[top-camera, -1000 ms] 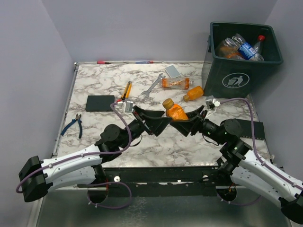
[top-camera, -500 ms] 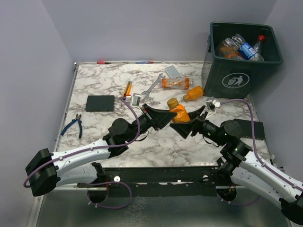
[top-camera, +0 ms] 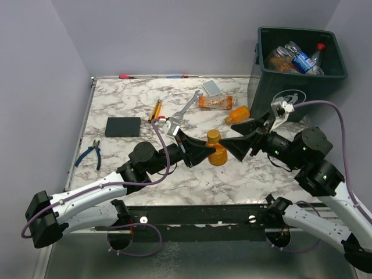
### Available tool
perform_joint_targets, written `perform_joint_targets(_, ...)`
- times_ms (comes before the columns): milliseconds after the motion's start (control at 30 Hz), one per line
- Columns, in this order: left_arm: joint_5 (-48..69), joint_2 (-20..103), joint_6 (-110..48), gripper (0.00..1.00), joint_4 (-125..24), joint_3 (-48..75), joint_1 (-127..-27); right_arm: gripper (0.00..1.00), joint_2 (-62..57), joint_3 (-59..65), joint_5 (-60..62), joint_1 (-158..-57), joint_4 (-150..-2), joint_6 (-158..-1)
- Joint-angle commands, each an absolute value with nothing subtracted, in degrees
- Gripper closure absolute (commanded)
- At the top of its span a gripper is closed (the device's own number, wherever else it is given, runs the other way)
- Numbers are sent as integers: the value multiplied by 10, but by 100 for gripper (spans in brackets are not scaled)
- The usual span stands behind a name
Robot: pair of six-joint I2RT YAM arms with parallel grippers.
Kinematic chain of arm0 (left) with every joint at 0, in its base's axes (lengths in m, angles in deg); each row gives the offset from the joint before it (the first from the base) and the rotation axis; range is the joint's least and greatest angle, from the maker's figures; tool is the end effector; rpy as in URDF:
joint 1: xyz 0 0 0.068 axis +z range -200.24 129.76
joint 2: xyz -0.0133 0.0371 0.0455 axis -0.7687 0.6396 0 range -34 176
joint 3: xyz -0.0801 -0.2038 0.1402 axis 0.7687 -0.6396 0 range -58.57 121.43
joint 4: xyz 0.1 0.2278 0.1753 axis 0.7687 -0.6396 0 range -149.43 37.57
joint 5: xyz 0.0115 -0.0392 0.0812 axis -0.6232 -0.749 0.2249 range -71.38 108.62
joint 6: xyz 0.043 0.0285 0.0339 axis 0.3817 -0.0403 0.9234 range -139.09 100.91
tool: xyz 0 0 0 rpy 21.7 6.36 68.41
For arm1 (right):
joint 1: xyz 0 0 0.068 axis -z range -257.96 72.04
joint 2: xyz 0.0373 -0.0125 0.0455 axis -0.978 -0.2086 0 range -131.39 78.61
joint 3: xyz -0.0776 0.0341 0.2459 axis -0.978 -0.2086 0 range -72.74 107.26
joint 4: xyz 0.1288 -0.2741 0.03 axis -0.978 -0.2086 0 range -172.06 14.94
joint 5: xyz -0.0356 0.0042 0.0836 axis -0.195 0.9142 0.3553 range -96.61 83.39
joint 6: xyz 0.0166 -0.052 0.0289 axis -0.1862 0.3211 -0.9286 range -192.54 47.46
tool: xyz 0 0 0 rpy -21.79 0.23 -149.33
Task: Put the plastic bottles in the bin
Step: Place the plastic bottle in the trash bin.
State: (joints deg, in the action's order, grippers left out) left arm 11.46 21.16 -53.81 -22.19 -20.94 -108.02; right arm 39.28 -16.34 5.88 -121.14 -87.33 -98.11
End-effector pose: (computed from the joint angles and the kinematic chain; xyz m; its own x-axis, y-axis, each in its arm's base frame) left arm 0.1492 -0.2475 0.3155 -0.4185 -0.3958 -0.8174 0.8100 0.2443 -0.5331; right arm 0.1426 0.1476 0.4250 -0.3012 0.2952 -0.9067 -0.7708 0.4844 0.4138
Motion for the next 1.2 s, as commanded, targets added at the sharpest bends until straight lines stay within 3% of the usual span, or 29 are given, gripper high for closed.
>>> perform_joint_targets(0,48,214,-482,96,-281,-174,-1079,0,305,-97,74,-1214,-980,-957)
perform_joint_targets(233,59,209,-484,96,-285,-171,-1079,3,264,-79,91,-1214,-1003,-962)
perform_joint_targets(333,62,206,-484,96,-286,-173,-1079,9,261,-82,99,-1214,-1010,-960)
perform_joint_targets(400,63,208,-484,96,-286,-172,-1079,21,259,-85,105,-1214,-1010,-959)
perform_joint_targets(533,66,213,-486,93,-285,-169,-1079,57,260,-91,102,-1214,-1005,-960)
perform_joint_targets(567,69,214,-488,86,-285,-168,-1079,63,261,-90,100,-1213,-1004,-960)
perform_joint_targets(600,75,213,-490,72,-285,-169,-1079,69,260,-87,95,-1213,-1006,-960)
perform_joint_targets(700,112,196,-488,8,-286,-177,-1078,83,265,-73,35,-1214,-1013,-958)
perform_joint_targets(733,139,183,-488,2,-287,-184,-1079,88,266,-60,-2,-1213,-1019,-954)
perform_joint_targets(867,249,114,-470,1,-289,-228,-1078,99,231,52,-221,-1213,-1066,-907)
perform_joint_targets(1000,334,49,-462,1,-321,-264,-1078,100,153,192,-462,-1206,-1059,-834)
perform_joint_targets(1067,356,20,-461,1,-338,-280,-1079,99,133,218,-529,-1181,-986,-794)
perform_joint_targets(1167,376,-13,-462,1,-358,-303,-1078,99,102,246,-532,-1089,-899,-795)
